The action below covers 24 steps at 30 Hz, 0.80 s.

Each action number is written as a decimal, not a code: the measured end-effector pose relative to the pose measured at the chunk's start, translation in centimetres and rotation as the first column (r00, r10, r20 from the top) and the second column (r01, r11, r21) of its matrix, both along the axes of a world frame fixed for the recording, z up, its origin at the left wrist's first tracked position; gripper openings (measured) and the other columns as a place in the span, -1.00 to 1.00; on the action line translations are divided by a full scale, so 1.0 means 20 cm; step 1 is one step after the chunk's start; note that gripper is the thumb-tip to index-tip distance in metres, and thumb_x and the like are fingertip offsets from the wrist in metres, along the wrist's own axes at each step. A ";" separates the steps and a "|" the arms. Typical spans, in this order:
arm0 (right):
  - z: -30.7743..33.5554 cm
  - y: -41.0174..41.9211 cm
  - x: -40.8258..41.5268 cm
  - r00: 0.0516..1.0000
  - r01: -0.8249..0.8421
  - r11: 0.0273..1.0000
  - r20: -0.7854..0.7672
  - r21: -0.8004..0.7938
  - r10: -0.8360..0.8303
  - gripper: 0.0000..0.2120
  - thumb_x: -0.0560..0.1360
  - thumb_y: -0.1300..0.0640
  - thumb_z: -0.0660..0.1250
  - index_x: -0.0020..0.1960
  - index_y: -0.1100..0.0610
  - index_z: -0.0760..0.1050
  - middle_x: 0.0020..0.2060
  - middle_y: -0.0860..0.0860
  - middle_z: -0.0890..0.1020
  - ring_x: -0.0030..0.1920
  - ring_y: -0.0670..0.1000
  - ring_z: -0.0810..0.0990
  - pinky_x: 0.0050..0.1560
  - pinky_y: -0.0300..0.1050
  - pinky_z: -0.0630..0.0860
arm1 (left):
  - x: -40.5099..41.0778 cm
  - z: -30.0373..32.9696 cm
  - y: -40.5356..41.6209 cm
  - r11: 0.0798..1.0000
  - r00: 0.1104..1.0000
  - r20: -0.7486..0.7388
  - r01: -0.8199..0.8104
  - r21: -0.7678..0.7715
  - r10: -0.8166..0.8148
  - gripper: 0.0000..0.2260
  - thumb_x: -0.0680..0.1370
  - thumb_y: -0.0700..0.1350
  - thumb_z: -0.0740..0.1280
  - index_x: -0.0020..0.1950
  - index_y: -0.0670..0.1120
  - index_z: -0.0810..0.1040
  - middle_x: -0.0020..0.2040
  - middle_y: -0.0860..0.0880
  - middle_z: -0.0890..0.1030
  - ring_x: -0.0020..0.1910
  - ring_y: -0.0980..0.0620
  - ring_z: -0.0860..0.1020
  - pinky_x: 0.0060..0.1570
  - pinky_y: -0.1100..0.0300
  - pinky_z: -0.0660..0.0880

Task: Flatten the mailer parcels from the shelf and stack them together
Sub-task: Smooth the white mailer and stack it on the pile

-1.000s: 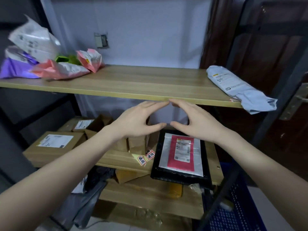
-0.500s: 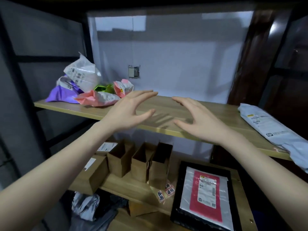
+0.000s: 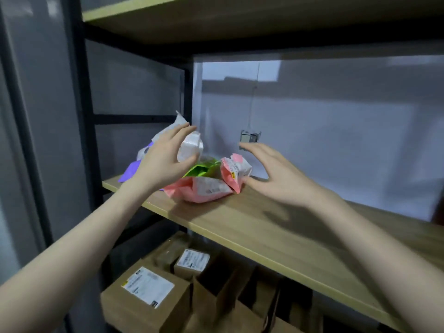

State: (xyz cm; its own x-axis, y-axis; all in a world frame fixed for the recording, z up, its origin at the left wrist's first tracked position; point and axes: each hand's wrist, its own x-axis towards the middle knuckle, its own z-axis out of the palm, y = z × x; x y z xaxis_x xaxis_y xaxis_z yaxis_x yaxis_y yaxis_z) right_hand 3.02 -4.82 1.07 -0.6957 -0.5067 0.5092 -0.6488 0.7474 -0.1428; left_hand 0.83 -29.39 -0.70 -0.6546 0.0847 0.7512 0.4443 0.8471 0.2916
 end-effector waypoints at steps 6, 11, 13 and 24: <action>0.02 -0.16 -0.20 0.999 -0.030 0.999 0.015 0.026 0.030 -0.38 0.51 -0.01 0.25 0.50 -0.08 0.08 0.46 -0.14 0.21 0.45 -0.10 0.18 0.40 -0.07 0.25 | -0.24 0.02 -0.09 1.000 0.999 0.040 -0.018 -0.019 0.019 -0.48 0.53 -0.09 0.32 0.47 -0.08 0.27 0.42 -0.04 0.37 0.40 0.02 0.28 0.20 0.37 0.16; -0.01 -0.21 -0.25 0.999 -0.028 0.997 0.018 0.068 0.026 -0.38 0.51 -0.03 0.24 0.50 -0.08 0.06 0.47 -0.15 0.18 0.44 -0.10 0.19 0.38 0.00 0.29 | -0.38 0.00 -0.03 0.983 0.993 0.008 -0.119 -0.137 0.121 -0.43 0.49 0.03 0.30 0.47 0.00 0.26 0.39 0.02 0.40 0.39 -0.04 0.30 0.28 -0.02 0.31; 0.00 -0.19 -0.25 1.000 -0.023 0.998 0.016 0.061 0.023 -0.39 0.51 -0.03 0.24 0.49 -0.08 0.07 0.46 -0.15 0.20 0.43 -0.10 0.20 0.37 -0.01 0.30 | -0.41 0.00 -0.01 0.965 0.981 -0.019 -0.194 -0.174 0.193 -0.54 0.50 -0.07 0.31 0.40 0.01 0.36 0.28 0.00 0.47 0.33 -0.07 0.36 0.14 0.01 0.29; 0.01 0.03 -0.11 0.999 0.028 1.000 -0.031 0.012 -0.027 -0.40 0.51 -0.03 0.24 0.48 -0.06 0.08 0.45 -0.15 0.21 0.42 -0.10 0.22 0.36 -0.05 0.30 | -0.21 0.20 0.15 0.969 0.914 -0.396 0.173 0.178 -0.090 -0.77 0.45 -0.36 0.28 0.02 -0.10 0.55 -0.04 0.01 0.58 -0.07 0.05 0.52 -0.06 0.18 0.46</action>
State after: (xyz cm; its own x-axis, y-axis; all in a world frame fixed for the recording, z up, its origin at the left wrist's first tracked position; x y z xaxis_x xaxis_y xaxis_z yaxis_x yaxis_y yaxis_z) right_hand 0.79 -4.26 1.23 -0.6938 -0.4937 0.5243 -0.6319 0.7666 -0.1143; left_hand -3.27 -26.38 3.30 -0.3072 -0.0323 0.9511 0.6596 0.7132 0.2373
